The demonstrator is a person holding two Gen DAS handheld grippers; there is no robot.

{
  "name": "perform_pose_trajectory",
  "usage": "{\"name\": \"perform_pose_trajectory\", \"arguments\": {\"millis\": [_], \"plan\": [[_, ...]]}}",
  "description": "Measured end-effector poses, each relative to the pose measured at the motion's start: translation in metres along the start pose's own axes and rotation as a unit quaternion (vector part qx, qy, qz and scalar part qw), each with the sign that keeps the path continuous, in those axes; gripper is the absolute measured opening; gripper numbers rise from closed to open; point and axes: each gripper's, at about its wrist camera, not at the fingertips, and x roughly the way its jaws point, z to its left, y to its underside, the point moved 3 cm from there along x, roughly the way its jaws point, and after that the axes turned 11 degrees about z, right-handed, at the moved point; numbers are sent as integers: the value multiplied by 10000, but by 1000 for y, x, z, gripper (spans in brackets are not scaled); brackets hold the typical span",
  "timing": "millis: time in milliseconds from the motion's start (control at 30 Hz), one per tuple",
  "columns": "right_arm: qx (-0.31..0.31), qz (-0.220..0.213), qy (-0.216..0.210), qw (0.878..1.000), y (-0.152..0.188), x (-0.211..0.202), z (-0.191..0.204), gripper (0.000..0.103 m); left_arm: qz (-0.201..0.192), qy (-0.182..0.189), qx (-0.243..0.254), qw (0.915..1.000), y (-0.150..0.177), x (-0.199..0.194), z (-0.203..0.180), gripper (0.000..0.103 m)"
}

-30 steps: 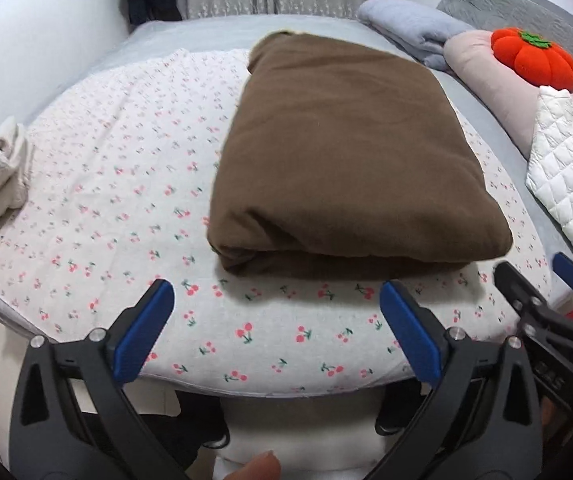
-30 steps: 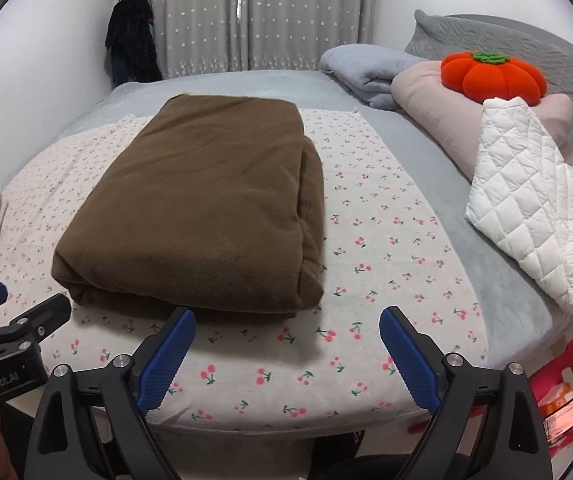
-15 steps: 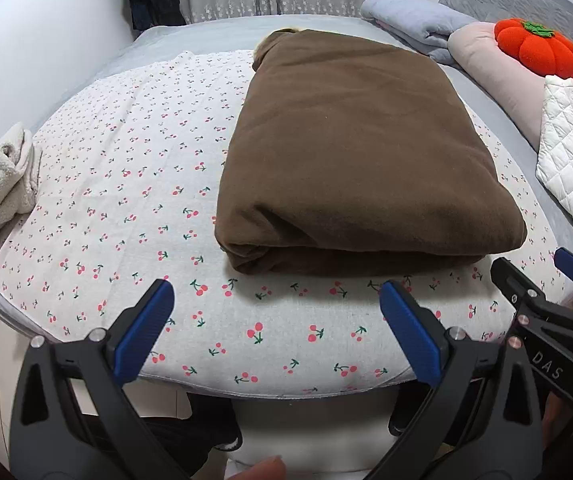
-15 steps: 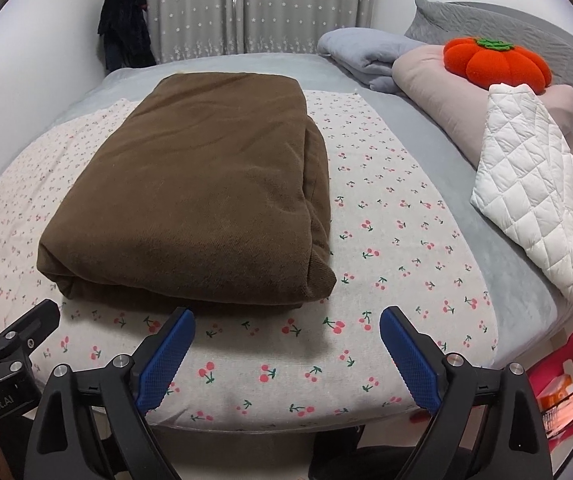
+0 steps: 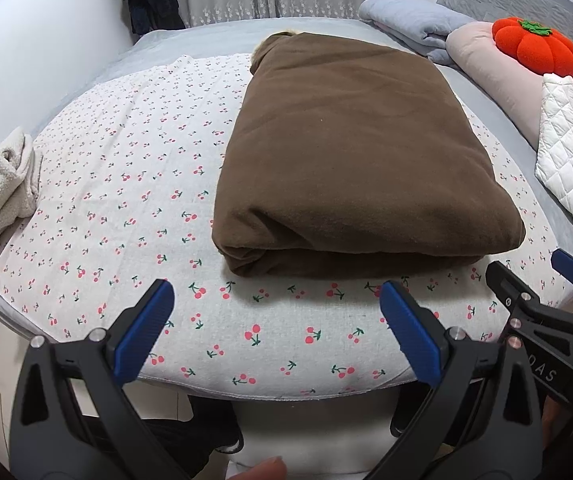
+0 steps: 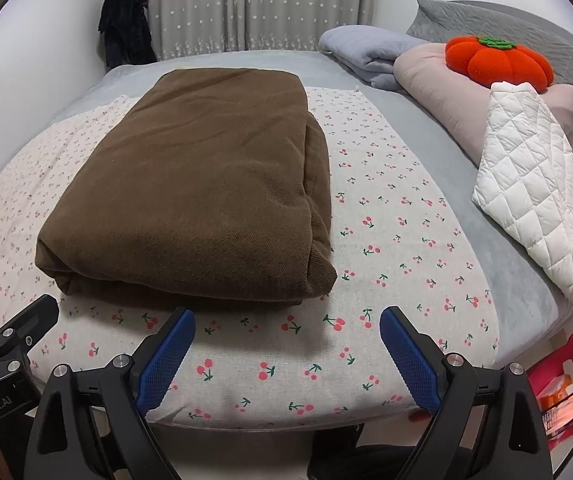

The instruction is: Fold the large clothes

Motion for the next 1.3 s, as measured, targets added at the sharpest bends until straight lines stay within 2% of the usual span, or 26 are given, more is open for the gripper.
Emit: {"name": "perform_pose_trajectory", "arguments": {"millis": [1300], "plan": [[-29,32,-5,10000,0,2,3,95,20,22,37,10000,1,1,-2,102]]}}
